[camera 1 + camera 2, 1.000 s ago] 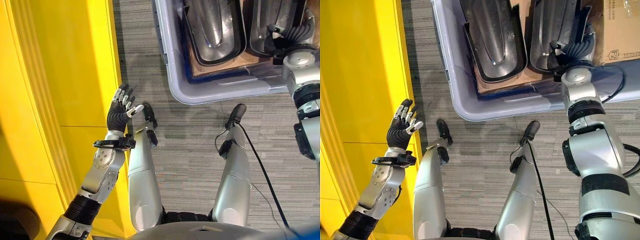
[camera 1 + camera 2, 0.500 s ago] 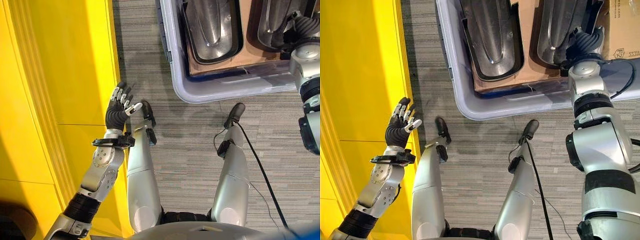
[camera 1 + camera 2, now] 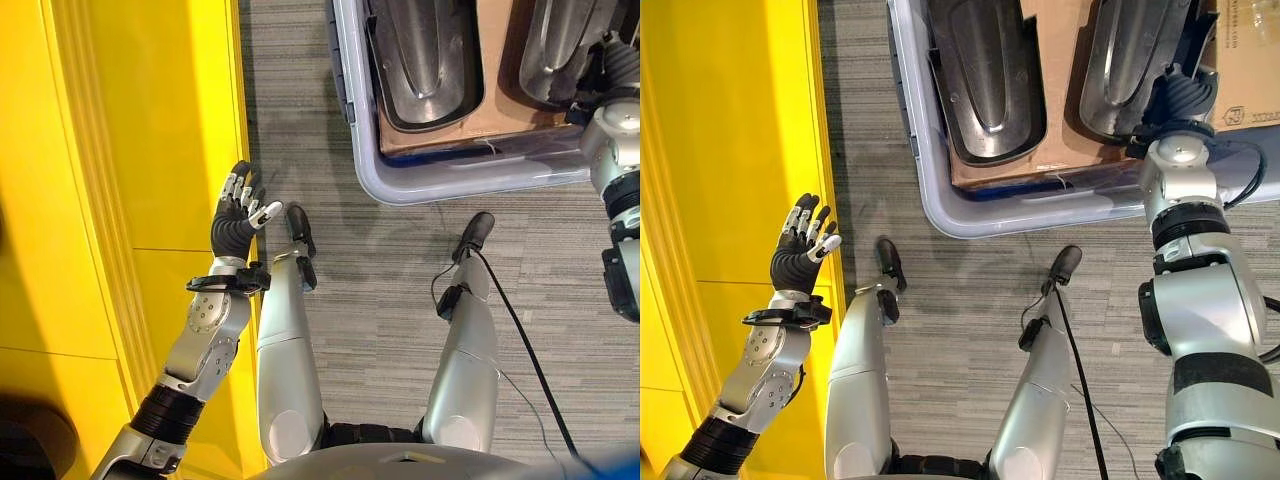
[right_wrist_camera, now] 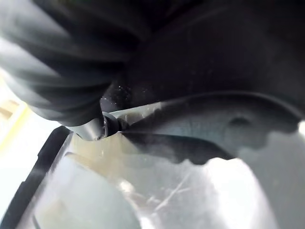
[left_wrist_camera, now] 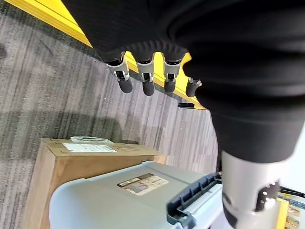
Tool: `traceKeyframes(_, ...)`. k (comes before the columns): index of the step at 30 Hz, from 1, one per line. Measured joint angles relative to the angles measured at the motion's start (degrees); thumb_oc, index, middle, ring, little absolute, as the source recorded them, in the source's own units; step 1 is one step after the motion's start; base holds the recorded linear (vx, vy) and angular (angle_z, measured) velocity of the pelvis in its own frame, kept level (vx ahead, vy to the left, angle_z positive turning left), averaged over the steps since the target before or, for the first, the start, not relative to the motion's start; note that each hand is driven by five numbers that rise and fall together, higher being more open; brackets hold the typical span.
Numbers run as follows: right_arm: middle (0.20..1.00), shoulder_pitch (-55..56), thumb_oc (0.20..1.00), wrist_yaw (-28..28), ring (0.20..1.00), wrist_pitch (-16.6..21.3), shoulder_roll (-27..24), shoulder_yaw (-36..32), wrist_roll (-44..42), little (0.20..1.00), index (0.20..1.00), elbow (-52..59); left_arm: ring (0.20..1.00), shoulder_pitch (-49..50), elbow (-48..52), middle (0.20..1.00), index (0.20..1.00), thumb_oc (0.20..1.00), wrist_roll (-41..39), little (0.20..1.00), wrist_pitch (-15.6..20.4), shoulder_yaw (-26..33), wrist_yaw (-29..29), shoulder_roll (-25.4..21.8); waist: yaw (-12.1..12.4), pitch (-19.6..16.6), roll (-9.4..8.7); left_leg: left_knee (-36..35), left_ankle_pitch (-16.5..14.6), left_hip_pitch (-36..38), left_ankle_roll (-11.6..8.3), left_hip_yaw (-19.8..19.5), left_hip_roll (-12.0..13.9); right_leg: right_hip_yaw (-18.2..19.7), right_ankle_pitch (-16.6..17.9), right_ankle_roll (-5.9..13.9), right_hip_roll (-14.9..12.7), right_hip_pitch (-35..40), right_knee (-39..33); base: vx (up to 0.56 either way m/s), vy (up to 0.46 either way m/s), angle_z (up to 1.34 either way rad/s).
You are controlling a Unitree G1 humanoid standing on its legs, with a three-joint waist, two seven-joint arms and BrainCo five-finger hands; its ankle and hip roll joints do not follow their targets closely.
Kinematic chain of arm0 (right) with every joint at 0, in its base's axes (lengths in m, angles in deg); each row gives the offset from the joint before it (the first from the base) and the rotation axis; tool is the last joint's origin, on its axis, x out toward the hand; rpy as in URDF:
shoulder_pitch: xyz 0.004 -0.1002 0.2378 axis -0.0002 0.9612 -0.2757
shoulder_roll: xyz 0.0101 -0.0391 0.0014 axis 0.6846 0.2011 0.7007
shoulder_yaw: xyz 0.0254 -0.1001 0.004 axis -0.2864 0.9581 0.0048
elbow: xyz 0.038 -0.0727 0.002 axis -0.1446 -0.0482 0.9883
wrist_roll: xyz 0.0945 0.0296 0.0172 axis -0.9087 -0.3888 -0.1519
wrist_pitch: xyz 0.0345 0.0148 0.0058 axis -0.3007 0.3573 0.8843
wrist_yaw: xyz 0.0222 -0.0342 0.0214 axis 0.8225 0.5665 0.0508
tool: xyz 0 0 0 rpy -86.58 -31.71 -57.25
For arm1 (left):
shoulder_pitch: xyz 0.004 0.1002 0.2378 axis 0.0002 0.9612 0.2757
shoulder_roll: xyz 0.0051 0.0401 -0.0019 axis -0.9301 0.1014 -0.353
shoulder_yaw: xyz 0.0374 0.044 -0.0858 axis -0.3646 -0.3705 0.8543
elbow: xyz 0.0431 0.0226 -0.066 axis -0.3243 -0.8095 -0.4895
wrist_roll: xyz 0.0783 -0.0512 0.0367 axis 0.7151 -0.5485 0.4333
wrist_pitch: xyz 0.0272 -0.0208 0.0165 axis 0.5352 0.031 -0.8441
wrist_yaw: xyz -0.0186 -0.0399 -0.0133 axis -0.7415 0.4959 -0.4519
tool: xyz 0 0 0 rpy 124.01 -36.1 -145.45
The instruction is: Move parts from the plastic box to the shelf.
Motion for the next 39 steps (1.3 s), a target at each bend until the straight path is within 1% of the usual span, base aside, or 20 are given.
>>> traceKeyframes(4, 0.200, 6.40, 0.200, -0.30, 0.200, 1.29, 1.14, -2.70, -2.34, 0.200, 0.200, 7.61, 1.000, 0.51, -0.16, 1.000, 1.000, 1.000, -0.25, 1.000, -0.02, 0.07, -0.09, 0.54, -0.98, 0.21, -0.89, 0.25, -0.23, 2.32, -0.24, 0.28, -0.02, 0.41, 0.04, -0.02, 0.00, 2.06, -0.29, -0.02, -0.002, -0.05)
traceKeyframes(5, 0.200, 9.46, 0.200, -0.45, 0.200, 1.49, 1.62, -3.41, -2.83, 0.200, 0.200, 11.59, 1.000, 0.90, -0.19, 1.000, 1.000, 1.000, -1.02, 1.000, 0.00, 0.28, -0.13, 0.64, -0.79, 0.18, -1.18, 0.28, -0.83, 3.46, 0.19, 0.28, -0.03, 0.57, 0.02, -0.03, 0.04, 3.19, -0.66, -0.01, -0.014, -0.07)
traceKeyframes(6, 0.200, 11.26, 0.200, -0.36, 0.200, 1.72, 1.81, -3.46, -2.83, 0.200, 0.200, 14.26, 1.000, 1.02, -0.23, 1.000, 1.000, 1.000, -1.89, 1.000, -0.04, 0.38, -0.17, 0.66, -1.28, 0.17, -1.29, 0.38, -1.30, 4.33, -0.04, 0.20, -0.03, 0.57, -0.20, -0.05, 0.11, 4.14, -1.05, -0.01, -0.020, -0.10)
traceKeyframes(7, 0.200, 14.35, 0.200, -0.41, 0.200, 2.22, 1.93, -4.06, -2.79, 0.200, 0.200, 19.81, 1.000, 1.35, -0.26, 1.000, 1.000, 1.000, -2.13, 1.000, -0.07, 0.66, -0.21, 0.66, -1.53, 0.10, -1.62, 0.34, -1.50, 5.19, -0.16, 0.13, -0.18, 0.81, -0.46, 0.21, 0.22, 5.17, -1.90, 0.00, -0.016, -0.05)
traceKeyframes(10, 0.200, 18.47, 0.200, -0.08, 0.200, 3.12, 1.98, -4.37, -2.67, 0.200, 0.200, 27.66, 1.000, 2.22, -0.27, 1.000, 1.000, 1.000, -2.14, 1.000, -0.19, 1.43, -0.38, 0.68, -2.62, 0.15, -2.01, 0.29, -1.77, 6.70, -0.21, 0.13, -0.28, 1.07, -0.59, -0.02, 0.32, 7.04, -2.55, 0.00, 0.000, 0.00)
traceKeyframes(13, 0.200, 27.66, 0.200, 0.50, 0.200, 3.58, 1.96, -8.01, -2.19, 0.200, 0.200, 39.89, 1.000, 4.20, -0.30, 1.000, 1.000, 1.000, -2.14, 1.000, -0.50, 2.90, -1.12, 0.75, -2.42, 0.19, -2.48, -0.01, -2.40, 10.87, -0.66, 0.26, -0.23, 1.39, -0.52, -0.11, 0.41, 10.73, -2.58, 0.00, -0.024, -0.04)
traceKeyframes(18, 0.200, 36.57, 0.200, 3.14, 0.200, 4.44, 1.92, -12.33, -1.05, 0.200, 0.200, 50.12, 1.000, 5.89, -0.45, 1.000, 1.000, 1.000, -2.09, 1.000, -0.69, 4.95, -2.17, 0.64, -2.58, 0.13, -2.80, -0.98, -2.84, 15.66, -1.05, 0.16, 0.27, 1.42, -1.20, -0.22, 1.00, 14.72, -2.13, -0.01, -0.018, -0.04)
traceKeyframes(20, 0.200, 38.93, 0.200, 4.12, 0.200, 4.51, 1.96, -12.87, -1.03, 0.200, 0.200, 52.19, 1.000, 6.47, -0.59, 1.000, 1.000, 1.000, -2.09, 1.000, -1.25, 5.07, -2.70, 0.65, -2.70, 0.12, -2.81, -1.06, -3.44, 16.91, -0.95, 0.05, 0.42, 1.42, -2.47, -0.58, 1.08, 15.87, -1.88, 0.03, -0.049, -0.03)
traceKeyframes(22, 0.200, 42.94, 0.200, 5.41, 0.200, 4.55, 2.29, -13.78, -1.16, 0.200, 0.200, 55.26, 1.000, 7.59, -0.58, 1.000, 1.000, 1.000, -2.06, 1.000, -1.86, 5.46, -3.19, 0.77, -2.63, 0.11, -2.86, -1.75, -3.35, 18.80, -1.12, 0.07, 0.52, 1.45, -2.52, -0.44, 1.29, 17.51, -2.15, 0.00, -0.049, -0.04)
traceKeyframes(24, 0.200, 48.08, 0.200, 7.40, 0.200, 4.65, 2.99, -15.11, -1.23, 0.200, 0.200, 58.74, 1.000, 9.52, -0.57, 1.000, 1.000, 1.000, -2.03, 1.000, -2.44, 7.20, -3.94, 0.86, -2.82, -0.14, -3.17, -2.65, -3.47, 21.10, -1.41, 0.28, 0.68, 1.45, -3.38, 0.55, 1.54, 19.70, -3.22, 0.04, -0.058, -0.05)
traceKeyframes(26, 0.200, 50.26, 0.200, 8.82, 0.200, 4.94, 3.95, -15.44, -1.58, 0.200, 0.200, 58.99, 1.000, 10.97, -0.58, 1.000, 1.000, 1.000, -2.02, 1.000, -2.87, 8.60, -4.16, 0.75, -3.16, -1.39, -3.64, -3.01, -3.45, 21.44, -1.50, 0.31, 0.83, 1.58, -3.56, 0.69, 1.86, 20.03, -3.60, 0.04, -0.055, -0.03)
traceKeyframes(27, 0.200, 51.76, 0.200, 9.19, 0.200, 4.94, 5.22, -16.26, -2.43, 0.200, 0.200, 59.52, 1.000, 11.21, -0.65, 1.000, 1.000, 1.000, -2.01, 1.000, -3.07, 9.19, -4.31, 0.79, -3.47, -1.54, -3.79, -3.48, -3.35, 22.31, -1.88, 0.31, 1.09, 1.58, -3.58, 0.71, 2.09, 20.72, -3.43, 0.05, -0.067, 0.02)
traceKeyframes(29, 0.200, 55.71, 0.200, 10.62, 0.200, 4.91, 8.75, -17.95, -3.27, 0.200, 0.200, 61.21, 1.000, 11.93, -0.71, 1.000, 1.000, 1.000, -1.90, 1.000, -3.73, 10.81, -5.20, 1.72, -3.11, -1.55, -3.79, -4.93, -2.93, 25.99, -2.71, 0.36, 1.38, 1.61, -3.90, 0.97, 2.40, 23.02, -2.05, 0.05, -0.079, -0.01)
traceKeyframes(31, 0.200, 58.91, 0.200, 12.71, 0.200, 4.88, 9.88, -17.70, -4.16, 0.200, 0.200, 61.35, 1.000, 13.15, -1.33, 1.000, 1.000, 1.000, -1.68, 1.000, -4.12, 11.91, -5.57, 2.54, -2.89, -4.06, -3.14, -6.70, -3.08, 28.84, -3.24, 0.54, 2.25, 1.60, -5.45, 1.83, 3.19, 24.64, -1.31, 0.06, -0.094, -0.08)
traceKeyframes(33, 0.200, 60.29, 0.200, 13.66, 0.200, 4.74, 11.07, -17.68, -5.13, 0.200, 0.200, 61.35, 1.000, 13.41, -2.88, 1.000, 1.000, 1.000, -1.66, 1.000, -4.43, 12.53, -6.02, 3.18, -2.96, -5.06, -2.79, -8.04, -2.45, 31.98, -4.21, 0.44, 2.71, 1.60, -6.50, 2.48, 3.67, 26.31, 0.43, 0.03, -0.119, -0.04)
traceKeyframes(35, 0.200, 62.12, 0.200, 15.00, 0.200, 4.14, 11.10, -18.11, -5.79, 0.200, 0.200, 62.33, 1.000, 14.15, -3.69, 1.000, 1.000, 1.000, -1.61, 1.000, -5.38, 13.49, -6.85, 4.47, -3.01, -6.11, -2.09, -10.49, -1.71, 35.81, -5.35, 0.68, 3.71, 1.39, -7.70, 2.43, 4.68, 28.72, 1.19, 0.01, -0.126, -0.06)
traceKeyframes(36, 0.200, 63.30, 0.200, 15.63, 0.200, 4.13, 11.21, -18.10, -5.80, 0.200, 0.200, 62.74, 1.000, 14.74, -4.22, 1.000, 1.000, 1.000, -1.57, 1.000, -5.35, 13.64, -6.96, 5.09, -2.97, -7.29, -1.85, -11.21, -1.63, 36.97, -5.27, 0.61, 4.06, 1.42, -8.64, 2.19, 5.09, 29.48, 1.58, 0.01, -0.062, -0.01)
traceKeyframes(37, 0.200, 63.58, 0.200, 16.09, 0.200, 4.03, 11.23, -17.82, -5.84, 0.200, 0.200, 62.71, 1.000, 15.35, -4.65, 1.000, 1.000, 1.000, -1.54, 1.000, -5.60, 13.63, -7.29, 5.30, -3.20, -8.74, -1.40, -12.16, -1.46, 37.51, -5.45, 0.52, 4.41, 1.20, -9.27, 2.62, 5.32, 29.43, 2.28, 0.03, -0.141, 0.00)
traceKeyframes(38, 0.200, 63.26, 0.200, 16.52, 0.200, 3.53, 11.28, -16.88, -6.21, 0.200, 0.200, 62.76, 1.000, 16.52, -4.66, 1.000, 1.000, 1.000, -1.53, 1.000, -6.16, 13.82, -7.42, 5.43, -3.72, -9.69, -1.22, -13.91, -0.70, 39.93, -6.11, 0.75, 4.43, 1.27, -10.81, 2.54, 5.34, 29.80, 4.61, 0.01, -0.125, 0.00)
traceKeyframes(39, 0.200, 63.41, 0.200, 17.03, 0.200, 3.15, 11.20, -16.55, -6.21, 0.200, 0.200, 62.76, 1.000, 17.13, -4.66, 1.000, 1.000, 1.000, -1.51, 1.000, -6.52, 13.74, -7.51, 5.60, -3.75, -10.80, -0.79, -14.76, -0.51, 40.95, -6.18, 0.88, 4.62, 1.30, -11.76, 2.65, 5.44, 29.90, 5.33, 0.01, -0.125, -0.02)
